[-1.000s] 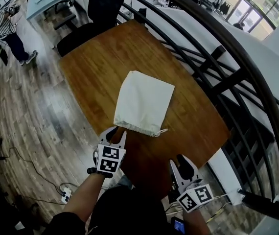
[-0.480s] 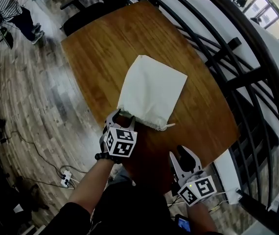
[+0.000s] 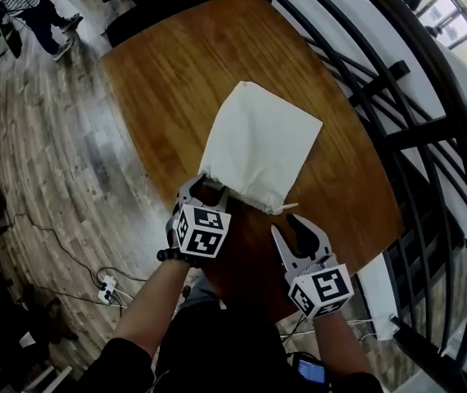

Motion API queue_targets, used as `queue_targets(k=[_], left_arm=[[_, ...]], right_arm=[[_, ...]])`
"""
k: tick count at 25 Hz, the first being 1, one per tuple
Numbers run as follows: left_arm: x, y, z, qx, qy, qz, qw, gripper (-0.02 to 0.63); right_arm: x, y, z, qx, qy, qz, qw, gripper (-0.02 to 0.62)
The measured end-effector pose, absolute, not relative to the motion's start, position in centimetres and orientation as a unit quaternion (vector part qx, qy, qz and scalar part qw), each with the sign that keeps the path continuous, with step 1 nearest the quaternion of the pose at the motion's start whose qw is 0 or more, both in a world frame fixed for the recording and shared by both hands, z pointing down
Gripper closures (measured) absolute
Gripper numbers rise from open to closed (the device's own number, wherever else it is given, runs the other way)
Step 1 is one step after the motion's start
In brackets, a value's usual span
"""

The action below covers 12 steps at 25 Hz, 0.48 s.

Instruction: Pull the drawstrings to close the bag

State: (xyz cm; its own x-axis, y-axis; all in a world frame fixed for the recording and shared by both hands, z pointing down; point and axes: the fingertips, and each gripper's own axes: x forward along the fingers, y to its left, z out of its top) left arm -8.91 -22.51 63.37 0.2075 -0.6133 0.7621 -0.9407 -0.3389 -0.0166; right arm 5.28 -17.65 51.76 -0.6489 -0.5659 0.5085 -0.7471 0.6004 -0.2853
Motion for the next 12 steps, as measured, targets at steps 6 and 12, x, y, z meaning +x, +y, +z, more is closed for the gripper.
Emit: queue_targets(k=[6,12], left_arm=[[-8.2,-20.5,62.4,0.757,-0.506,0.338,0.239,0.393],[-8.5,-20.1,62.3,0.769,-0.494,0.321,0.248,0.401]], right_arm=[[1.6,-18.2,53.2,0.323,-0.899,0.118,0.271,0.444],[-0.9,-18.2,55.7,0.290,-0.898,0.090,0.318,0.412]])
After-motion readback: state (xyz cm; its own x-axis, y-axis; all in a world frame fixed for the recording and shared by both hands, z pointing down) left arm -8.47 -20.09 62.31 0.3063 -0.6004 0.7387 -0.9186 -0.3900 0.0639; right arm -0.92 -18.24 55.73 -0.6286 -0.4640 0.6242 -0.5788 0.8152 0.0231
